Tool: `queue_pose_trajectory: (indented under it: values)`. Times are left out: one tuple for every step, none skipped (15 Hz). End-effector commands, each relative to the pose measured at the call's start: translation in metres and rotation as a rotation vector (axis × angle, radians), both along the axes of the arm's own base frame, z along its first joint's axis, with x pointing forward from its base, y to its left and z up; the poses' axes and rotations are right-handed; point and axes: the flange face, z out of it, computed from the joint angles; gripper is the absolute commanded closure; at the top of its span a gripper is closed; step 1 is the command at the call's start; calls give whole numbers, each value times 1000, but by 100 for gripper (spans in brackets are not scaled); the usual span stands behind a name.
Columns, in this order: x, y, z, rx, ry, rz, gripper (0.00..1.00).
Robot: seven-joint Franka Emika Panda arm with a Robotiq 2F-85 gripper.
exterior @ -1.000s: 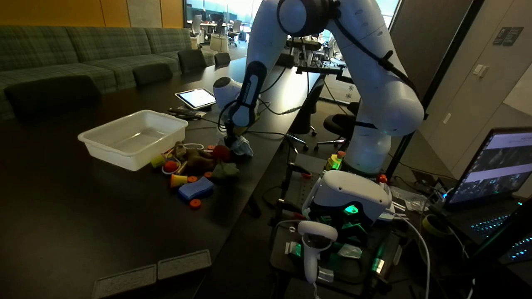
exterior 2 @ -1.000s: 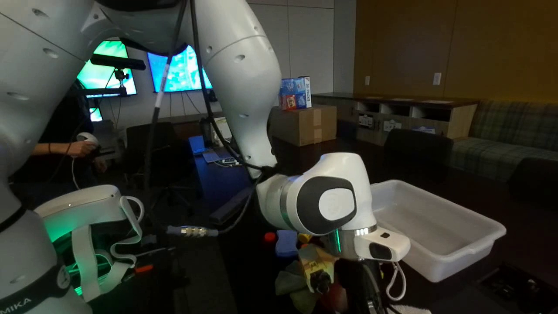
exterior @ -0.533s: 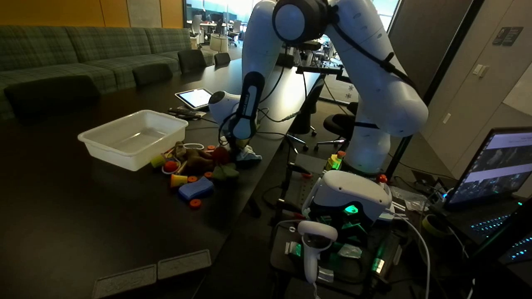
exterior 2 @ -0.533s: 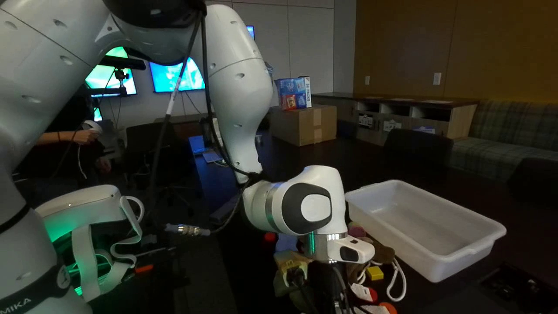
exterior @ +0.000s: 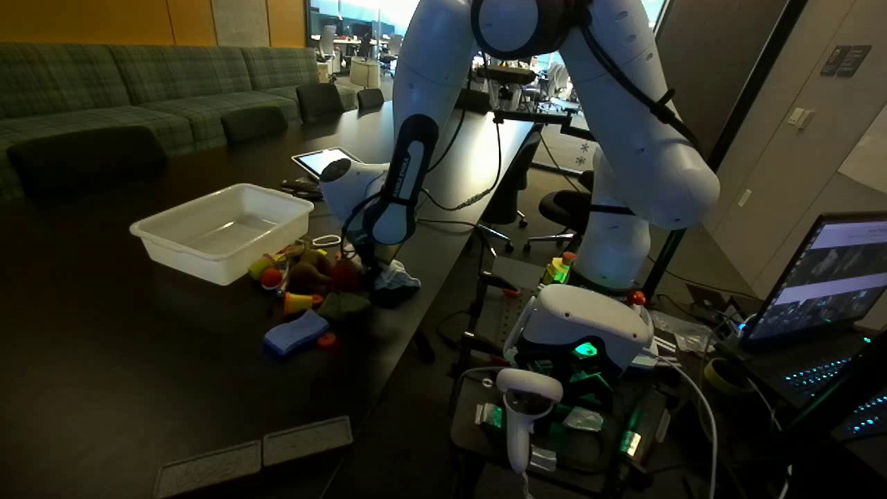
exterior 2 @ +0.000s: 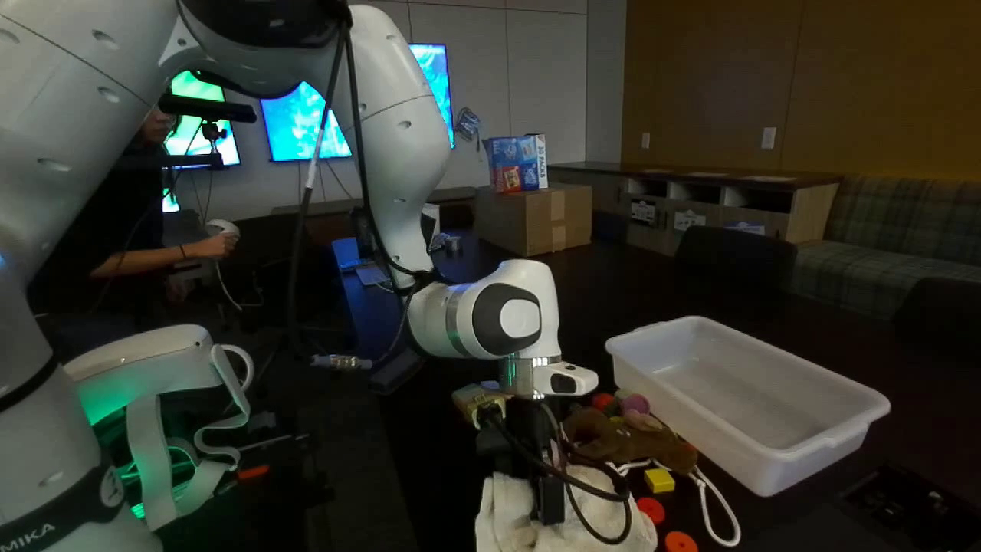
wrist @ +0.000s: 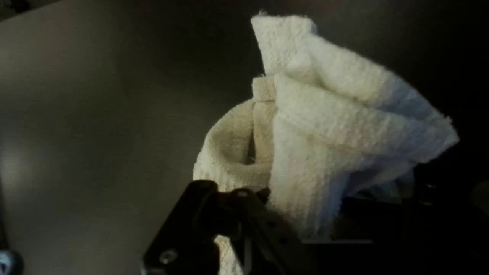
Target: Use the towel to push all the objects on the table to the left
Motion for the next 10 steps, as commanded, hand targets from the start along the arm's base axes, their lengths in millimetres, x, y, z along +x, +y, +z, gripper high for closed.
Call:
queue_pose_trajectory:
  values:
    - [27,56,3,62,-54,11,97]
    - [31,75,-1,80,-66,26,97]
    - [34,91,-1,93,-74,39,97]
    - [34,109,-3,115,-69,55,97]
    - [34,128,-8,125,-70,73,97]
    - [33,145,-9,142,-65,87,97]
    - [31,164,-13,159,-63,99,97]
    - [30,180,-11,178,-55,110,97]
    - [28,199,-14,192,-56,119,97]
    - [27,216,-9,212,-54,127,97]
